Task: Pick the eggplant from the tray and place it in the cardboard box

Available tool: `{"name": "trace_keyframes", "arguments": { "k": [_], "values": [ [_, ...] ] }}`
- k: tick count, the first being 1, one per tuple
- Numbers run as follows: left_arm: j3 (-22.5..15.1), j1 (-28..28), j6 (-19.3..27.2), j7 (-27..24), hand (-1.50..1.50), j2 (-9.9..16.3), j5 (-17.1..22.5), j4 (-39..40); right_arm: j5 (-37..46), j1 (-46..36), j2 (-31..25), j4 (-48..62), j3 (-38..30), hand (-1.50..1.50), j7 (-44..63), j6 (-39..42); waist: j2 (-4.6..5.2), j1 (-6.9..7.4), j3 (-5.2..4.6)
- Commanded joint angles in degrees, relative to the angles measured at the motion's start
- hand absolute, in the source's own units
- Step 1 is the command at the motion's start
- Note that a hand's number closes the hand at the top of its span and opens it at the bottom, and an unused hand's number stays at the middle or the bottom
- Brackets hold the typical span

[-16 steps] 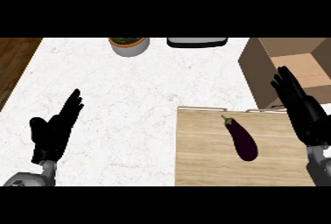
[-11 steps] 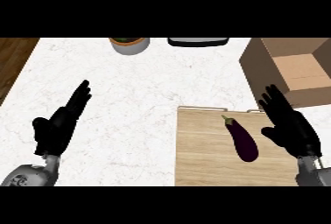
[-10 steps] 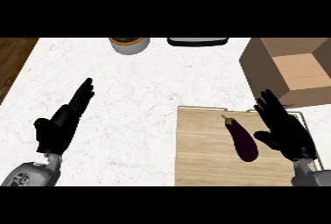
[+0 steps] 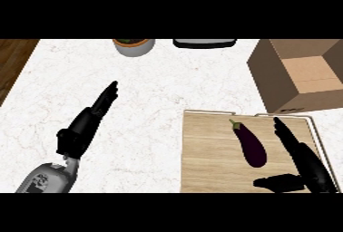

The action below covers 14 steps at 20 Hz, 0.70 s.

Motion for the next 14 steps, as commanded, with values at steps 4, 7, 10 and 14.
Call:
{"name": "trace_keyframes", "arguments": {
  "k": [4,7,10,14],
  "values": [
    [0.22,-1.16,-0.96,0.04,0.0,-1.85,-1.43,1.49,-1.06,7.08,-16.22,-10.69,-8.18,-1.5,1.03,8.02,-0.12,0.18,-0.08],
    [0.76,-0.72,-3.01,-1.23,0.0,-1.18,-0.99,1.07,-7.9,5.62,-21.64,-7.07,-13.37,-1.5,0.84,19.02,0.03,0.68,-0.04],
    [0.2,-0.38,-2.58,-1.37,0.0,-1.97,-2.28,0.49,-13.12,2.9,-24.38,-7.8,-14.23,-1.5,6.12,26.76,0.07,1.44,-0.04],
    [0.68,-0.4,-3.16,-1.69,0.0,-3.21,-2.72,2.79,-20.66,1.6,-26.29,-11.83,-15.88,-1.5,14.39,32.73,0.01,1.11,-0.08]
  ]
}}
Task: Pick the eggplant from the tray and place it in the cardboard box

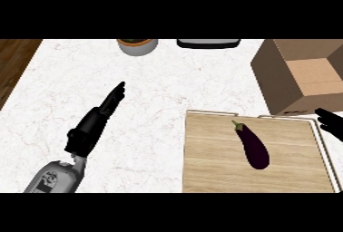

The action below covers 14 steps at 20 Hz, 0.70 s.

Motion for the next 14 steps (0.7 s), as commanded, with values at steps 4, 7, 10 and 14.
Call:
{"name": "trace_keyframes", "arguments": {
  "k": [4,7,10,14],
  "values": [
    [2.64,-2.4,-2.91,0.55,0.0,-1.32,-0.77,1.51,-4.61,-6.79,3.49,0.59,0.33,-1.5,12.8,5.88,0.07,0.41,0.02],
    [4.01,0.59,-4.39,-2.02,0.0,-0.94,-1.29,1.16,-3.09,-10.03,8.34,5.24,-0.33,-1.5,13.69,6.16,0.05,0.62,0.04],
    [3.7,-1.69,-4.03,4.57,0.0,-3.45,-1.81,-2.1,-0.65,-11.41,12.47,4.96,-0.16,-1.5,15.77,5.21,-0.01,0.48,0.05],
    [5.02,-1.47,-4.39,2.43,0.0,-4.45,-4.07,0.13,7.44,-13.89,18.23,9.83,2.6,-1.5,14.29,6.33,0.06,0.61,0.06]
  ]
}}
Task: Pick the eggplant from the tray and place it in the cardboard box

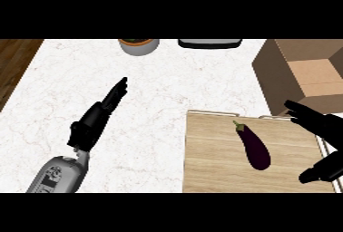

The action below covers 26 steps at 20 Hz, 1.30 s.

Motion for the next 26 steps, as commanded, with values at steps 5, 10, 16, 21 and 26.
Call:
{"name": "trace_keyframes", "arguments": {
  "k": [5,10,16,21,26],
  "values": [
    [2.45,0.64,-2.67,2.22,0.0,-0.57,-1.22,-2.09,10.32,-1.96,10.38,2.84,4.76,-1.5,3.28,-0.92,-0.03,0.06,0.02],
    [2.83,5.21,-4.05,-0.08,0.0,-2.37,-4.38,-4.14,14.11,-1.09,12.94,6.07,-0.68,-1.5,0.28,3.19,-0.05,-0.1,0.02],
    [3.39,4.23,-4.55,0.33,0.0,-5.58,-6.79,-3.2,18.44,-0.66,15.22,5.31,-3.72,-1.5,-0.7,5.39,-0.05,-0.18,0.02],
    [4.9,4.63,-5.68,-1.7,0.0,-5.92,-8.24,-1.61,22.45,-3.94,18.98,9.84,-3.31,-1.5,-0.59,6.42,-0.04,-0.09,0.02],
    [6.27,5.65,-7.42,3.38,0.0,-5.74,-7.1,-7.56,24.76,-5.16,21.25,13.88,-3.55,-1.5,-2.8,9.04,-0.05,0.1,0.03]
  ]
}}
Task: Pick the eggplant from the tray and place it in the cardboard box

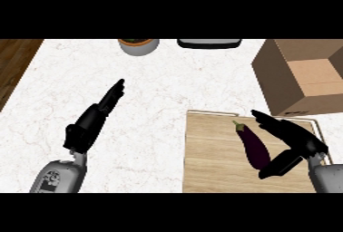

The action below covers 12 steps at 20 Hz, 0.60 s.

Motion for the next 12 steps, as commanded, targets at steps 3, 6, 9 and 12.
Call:
{"name": "trace_keyframes", "arguments": {
  "k": [3,6,9,12],
  "values": [
    [2.11,1.34,-2.89,0.44,0.0,-0.64,-0.12,-1.91,3.74,-1.16,4.27,1.08,-1.24,-1.5,0.74,1.97,-0.01,0.0,0.0],
    [1.12,2.55,-0.8,-1.2,0.0,-1.98,-3.41,-1.33,6.42,0.46,3.61,2.29,-1.43,-1.5,-2.01,3.8,0.0,-0.02,0.0],
    [2.19,0.71,-2.64,3.85,0.0,-1.19,-1.51,-5.08,8.69,-1.23,6.15,5.1,-0.37,-1.5,-2.48,2.01,0.0,0.12,0.01],
    [4.4,-0.62,-4.53,-0.31,0.0,-0.19,-0.81,0.4,9.84,-0.94,7.59,4.32,0.15,-1.5,-1.35,1.63,0.04,0.03,0.0]
  ]
}}
